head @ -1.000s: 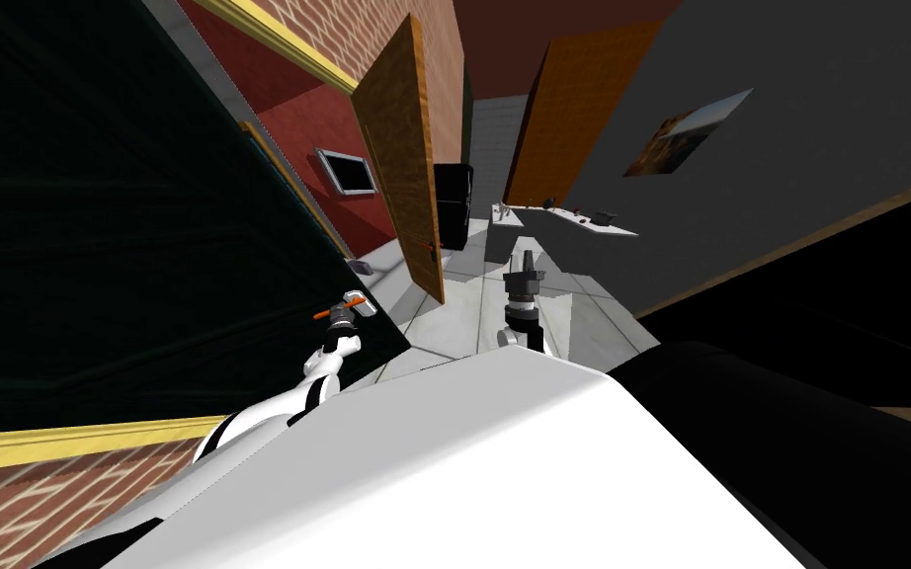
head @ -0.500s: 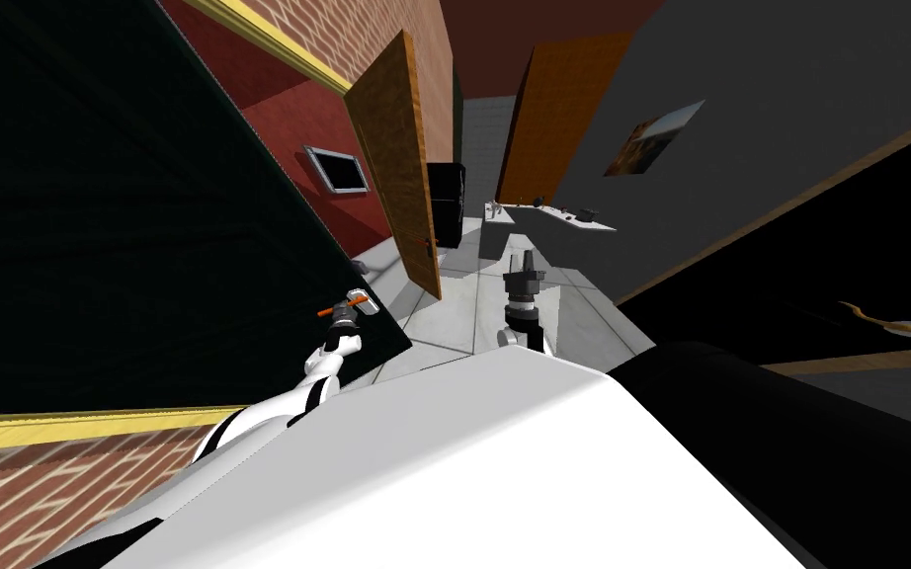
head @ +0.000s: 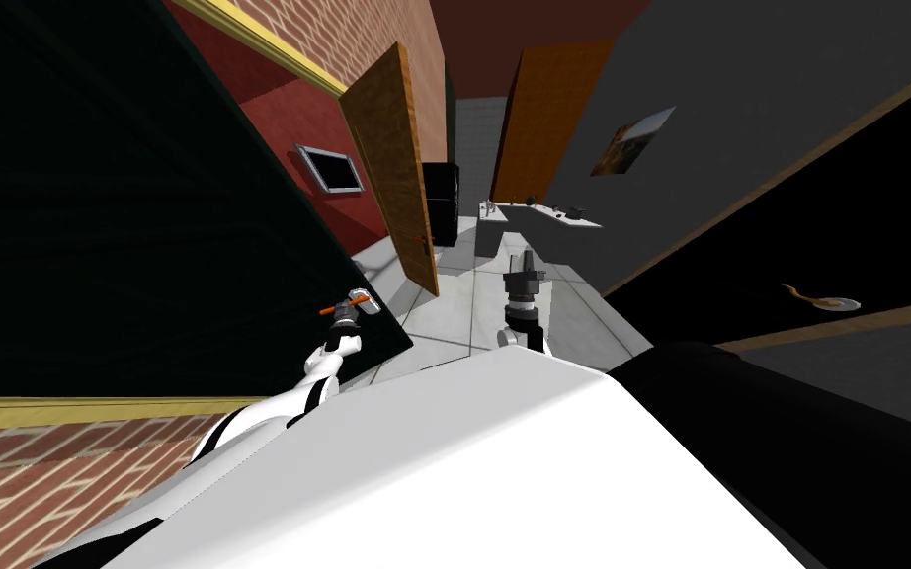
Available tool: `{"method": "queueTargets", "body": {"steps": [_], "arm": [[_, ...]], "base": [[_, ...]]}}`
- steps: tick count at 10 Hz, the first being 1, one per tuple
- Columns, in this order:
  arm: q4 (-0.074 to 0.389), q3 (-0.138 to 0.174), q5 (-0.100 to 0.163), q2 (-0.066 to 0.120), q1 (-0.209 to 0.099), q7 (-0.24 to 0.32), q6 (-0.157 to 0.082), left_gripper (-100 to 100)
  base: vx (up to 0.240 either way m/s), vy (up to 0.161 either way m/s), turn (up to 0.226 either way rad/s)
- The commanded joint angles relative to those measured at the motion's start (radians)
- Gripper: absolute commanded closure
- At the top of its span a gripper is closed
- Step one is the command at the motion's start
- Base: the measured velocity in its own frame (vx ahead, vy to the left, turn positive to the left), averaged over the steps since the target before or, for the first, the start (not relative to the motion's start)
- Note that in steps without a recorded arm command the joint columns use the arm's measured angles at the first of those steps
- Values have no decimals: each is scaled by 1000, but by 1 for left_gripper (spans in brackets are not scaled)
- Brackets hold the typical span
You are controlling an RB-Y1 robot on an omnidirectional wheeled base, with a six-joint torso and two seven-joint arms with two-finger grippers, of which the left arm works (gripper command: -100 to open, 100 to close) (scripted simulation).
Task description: Pull the door open
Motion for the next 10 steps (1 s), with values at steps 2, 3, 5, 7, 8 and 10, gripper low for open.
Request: {"method": "queueTargets", "body": {"steps": [2, 3, 5, 7, 8, 10], "arm": [[-8, -15, -6, -3, 6, 12, 1, 100], [-12, -33, -12, -1, 7, 29, -2, 100], [-17, -54, -21, 3, 10, 50, -5, 100], [-21, -70, -26, 5, 11, 65, -7, 100], [-24, -65, -24, 5, 10, 60, -1, 100], [-24, -83, -32, 5, 13, 77, -6, 100]], "base": [[-146, 53, -55], [-140, 31, -74], [-214, 67, -125], [-197, 93, -90], [-81, 29, -39], [-164, 25, -73]]}}
